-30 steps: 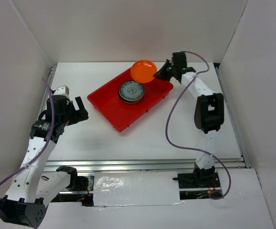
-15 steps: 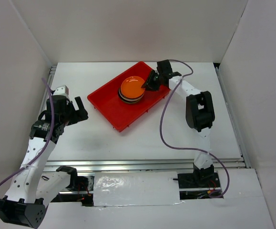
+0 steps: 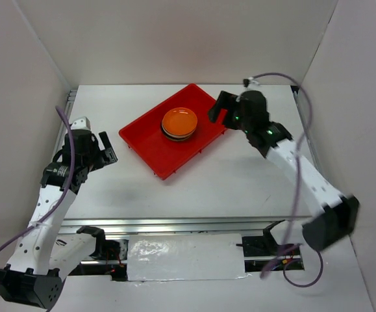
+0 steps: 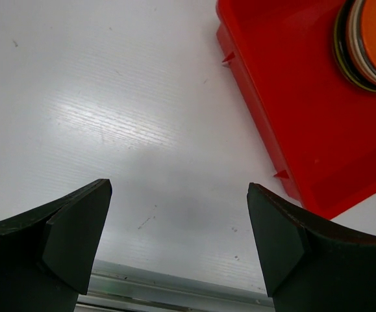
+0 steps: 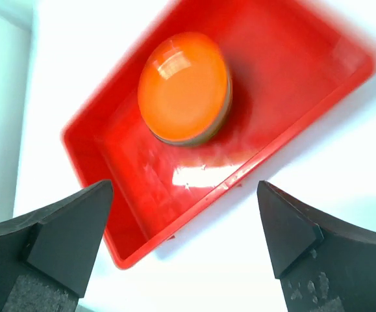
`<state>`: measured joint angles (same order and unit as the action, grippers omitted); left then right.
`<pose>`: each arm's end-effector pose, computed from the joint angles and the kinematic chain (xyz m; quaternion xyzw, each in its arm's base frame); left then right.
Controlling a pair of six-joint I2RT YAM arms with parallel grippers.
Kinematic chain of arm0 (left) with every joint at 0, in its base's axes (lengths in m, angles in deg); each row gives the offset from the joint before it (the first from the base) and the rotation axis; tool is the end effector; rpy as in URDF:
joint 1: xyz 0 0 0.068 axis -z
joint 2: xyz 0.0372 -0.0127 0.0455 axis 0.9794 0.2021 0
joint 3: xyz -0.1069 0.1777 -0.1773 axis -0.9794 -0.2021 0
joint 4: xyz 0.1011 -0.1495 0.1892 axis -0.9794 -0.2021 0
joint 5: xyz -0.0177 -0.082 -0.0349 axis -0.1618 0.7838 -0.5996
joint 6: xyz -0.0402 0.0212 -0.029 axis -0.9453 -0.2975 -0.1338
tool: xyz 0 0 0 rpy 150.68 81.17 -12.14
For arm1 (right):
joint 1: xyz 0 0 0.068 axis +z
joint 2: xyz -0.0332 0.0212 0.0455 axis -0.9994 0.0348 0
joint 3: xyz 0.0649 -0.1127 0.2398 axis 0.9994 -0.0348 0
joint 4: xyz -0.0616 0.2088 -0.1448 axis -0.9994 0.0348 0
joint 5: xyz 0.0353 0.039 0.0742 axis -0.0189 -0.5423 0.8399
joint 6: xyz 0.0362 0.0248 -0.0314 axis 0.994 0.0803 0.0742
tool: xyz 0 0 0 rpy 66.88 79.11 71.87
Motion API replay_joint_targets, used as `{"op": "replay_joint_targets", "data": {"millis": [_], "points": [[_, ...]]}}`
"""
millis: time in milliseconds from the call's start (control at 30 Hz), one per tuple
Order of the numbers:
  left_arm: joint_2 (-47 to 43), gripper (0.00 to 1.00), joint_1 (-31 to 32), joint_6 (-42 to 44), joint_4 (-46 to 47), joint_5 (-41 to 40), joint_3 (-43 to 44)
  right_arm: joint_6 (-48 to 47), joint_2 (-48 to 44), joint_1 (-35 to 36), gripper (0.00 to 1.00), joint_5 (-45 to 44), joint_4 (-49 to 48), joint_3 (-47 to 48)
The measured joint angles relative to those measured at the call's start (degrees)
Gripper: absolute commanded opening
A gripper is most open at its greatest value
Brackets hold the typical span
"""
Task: Place the plates into the plastic bin on the countertop
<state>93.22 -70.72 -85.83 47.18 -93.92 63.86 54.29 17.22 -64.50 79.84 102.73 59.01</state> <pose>0.1801 -0.0158 0.3391 -0.2147 0.8574 -0.0426 0.4658 0.3058 0.1314 0.3533 0.0716 0.8544 0.2231 0.4638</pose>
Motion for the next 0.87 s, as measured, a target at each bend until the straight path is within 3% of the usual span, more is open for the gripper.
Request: {"op": "replay_joint_targets", "data": {"millis": [167,367,600,867], "points": [[2.8,0.99,0.0,-1.5,-3.7,-5.5,4.4,-4.6,-24.1,5.3,1.00,-17.8,2.8,-4.5],[2.7,0.99,-0.1,-3.2,-7.5,-13.6,13.6,-2.3,-33.7,10.0,1.00,-29.8,15.5,-5.1],[-5.8,0.99,-0.2,-3.3,-10.4,-17.3,14.2,-0.9,-41.4,11.9,1.00,-31.8,28.2,-6.8],[-11.6,0.99,-0.2,-4.3,-13.2,-17.7,8.9,-1.3,-52.6,12.1,1.00,-31.7,31.0,-6.8]]}}
